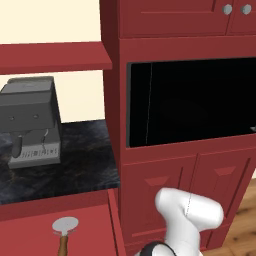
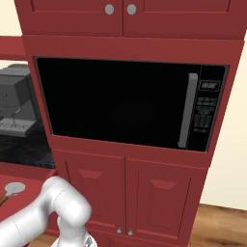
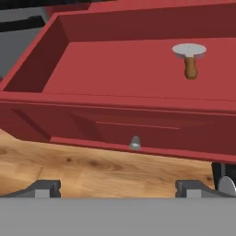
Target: Take the pizza cutter from the drawer on the left and place it on the dining counter for cutting.
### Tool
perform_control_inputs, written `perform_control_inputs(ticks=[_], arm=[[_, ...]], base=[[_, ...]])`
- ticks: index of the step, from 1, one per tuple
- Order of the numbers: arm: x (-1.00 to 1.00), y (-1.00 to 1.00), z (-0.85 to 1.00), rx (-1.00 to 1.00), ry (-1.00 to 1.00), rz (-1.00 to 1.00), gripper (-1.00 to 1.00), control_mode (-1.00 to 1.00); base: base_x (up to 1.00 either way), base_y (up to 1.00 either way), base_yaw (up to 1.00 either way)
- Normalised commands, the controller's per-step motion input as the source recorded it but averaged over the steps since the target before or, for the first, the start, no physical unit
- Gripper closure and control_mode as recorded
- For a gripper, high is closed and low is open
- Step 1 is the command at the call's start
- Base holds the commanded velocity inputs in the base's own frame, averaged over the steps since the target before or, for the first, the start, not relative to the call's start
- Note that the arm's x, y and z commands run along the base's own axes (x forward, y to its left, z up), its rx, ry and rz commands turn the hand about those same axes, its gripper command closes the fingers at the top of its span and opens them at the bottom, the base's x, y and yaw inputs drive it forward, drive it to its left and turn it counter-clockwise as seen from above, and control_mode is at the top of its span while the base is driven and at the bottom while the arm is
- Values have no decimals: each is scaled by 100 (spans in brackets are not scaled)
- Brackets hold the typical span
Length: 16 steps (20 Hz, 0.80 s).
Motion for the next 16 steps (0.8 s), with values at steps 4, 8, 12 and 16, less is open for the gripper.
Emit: perform_control_inputs(ticks=[4, 8, 12, 16], arm=[[0, -8, 93, 0, -1, 0, -100, -100], [0, -31, 83, 0, 0, 0, -100, -100], [3, -42, 59, 0, -6, 0, -100, -100], [43, -25, 36, 0, -2, 0, -100, -100]], base=[[0, 0, 0], [0, 0, 0], [0, 0, 0], [0, 0, 0]])
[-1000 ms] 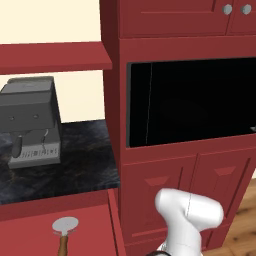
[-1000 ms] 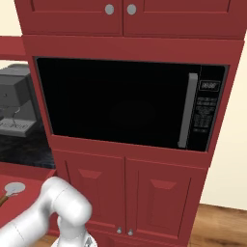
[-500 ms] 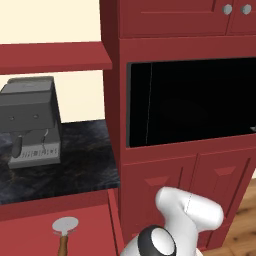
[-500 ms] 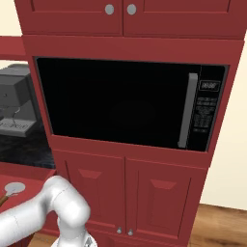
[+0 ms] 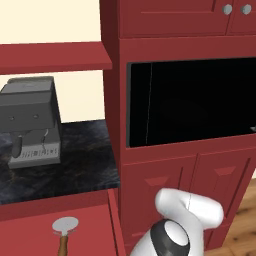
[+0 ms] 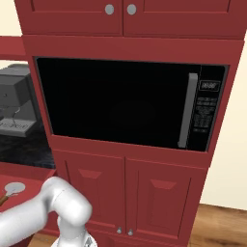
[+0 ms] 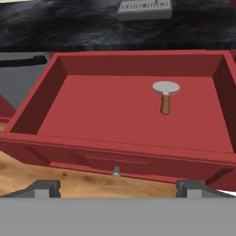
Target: Take the pizza cutter from the drawer on the left and place it on the dining counter for cutting.
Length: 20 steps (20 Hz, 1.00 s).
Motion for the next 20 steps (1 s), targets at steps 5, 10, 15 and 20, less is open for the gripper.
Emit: perform_control_inputs(ticks=[5, 10, 15, 20], arm=[[57, -13, 66, 2, 0, 0, -100, -100], [66, -18, 76, 4, 0, 0, -100, -100], [75, -17, 88, 6, 0, 0, -100, -100], [66, -18, 90, 5, 1, 0, -100, -100]], base=[[0, 0, 0], [0, 0, 0], [0, 0, 0], [0, 0, 0]])
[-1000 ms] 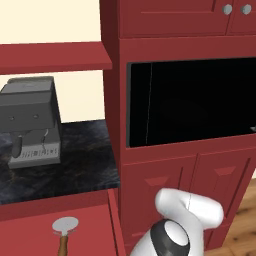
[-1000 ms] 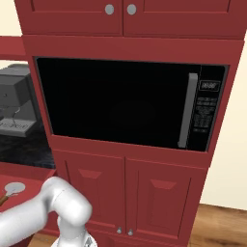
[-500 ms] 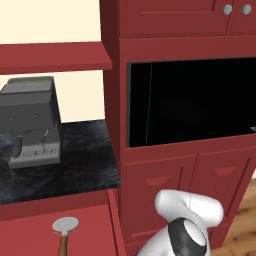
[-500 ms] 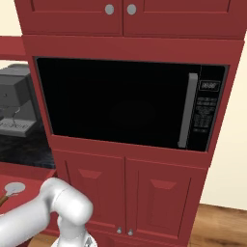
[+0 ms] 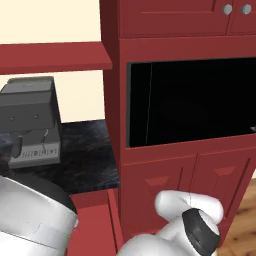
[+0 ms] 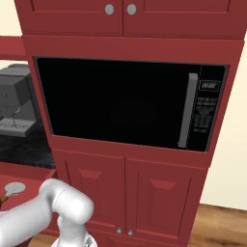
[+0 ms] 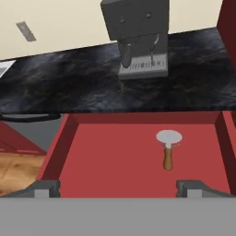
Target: Take the pizza cutter from the drawer on the left and place it on the dining counter for cutting.
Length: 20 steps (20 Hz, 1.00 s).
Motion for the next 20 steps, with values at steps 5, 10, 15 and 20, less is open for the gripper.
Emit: perform_control_inputs(ticks=[5, 10, 15, 20], arm=[[66, -26, 42, 0, 14, 0, -100, -100], [61, -23, 21, 0, 28, 0, -100, -100], [56, -6, 9, -3, 36, 0, -100, -100], [22, -3, -11, -3, 30, 0, -100, -100]], base=[[0, 0, 0], [0, 0, 0], [0, 0, 0], [0, 0, 0]])
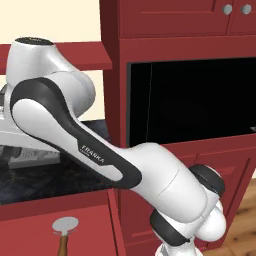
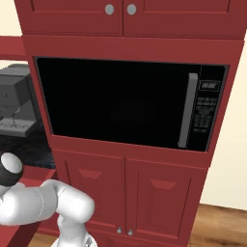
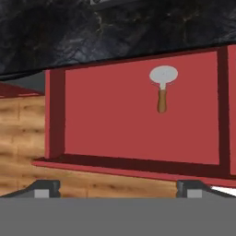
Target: Take the pizza cutter from the drawer on the left and place it on the dining counter for cutting.
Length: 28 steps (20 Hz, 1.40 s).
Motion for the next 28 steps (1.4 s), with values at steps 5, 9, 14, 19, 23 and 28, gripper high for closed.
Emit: perform_control_inputs(ticks=[5, 9, 14, 19, 23, 28], arm=[[3, -4, -63, -12, 8, 0, -100, -100], [0, -2, -89, -16, 0, 0, -100, -100], [0, -7, -83, -11, 0, 0, -100, -100], [1, -4, -48, 0, 4, 0, -100, -100], [0, 0, -36, 0, 7, 0, -100, -100], [0, 0, -37, 0, 7, 0, -100, -100]], base=[[0, 0, 0], [0, 0, 0], [0, 0, 0], [0, 0, 0], [0, 0, 0], [0, 0, 0]])
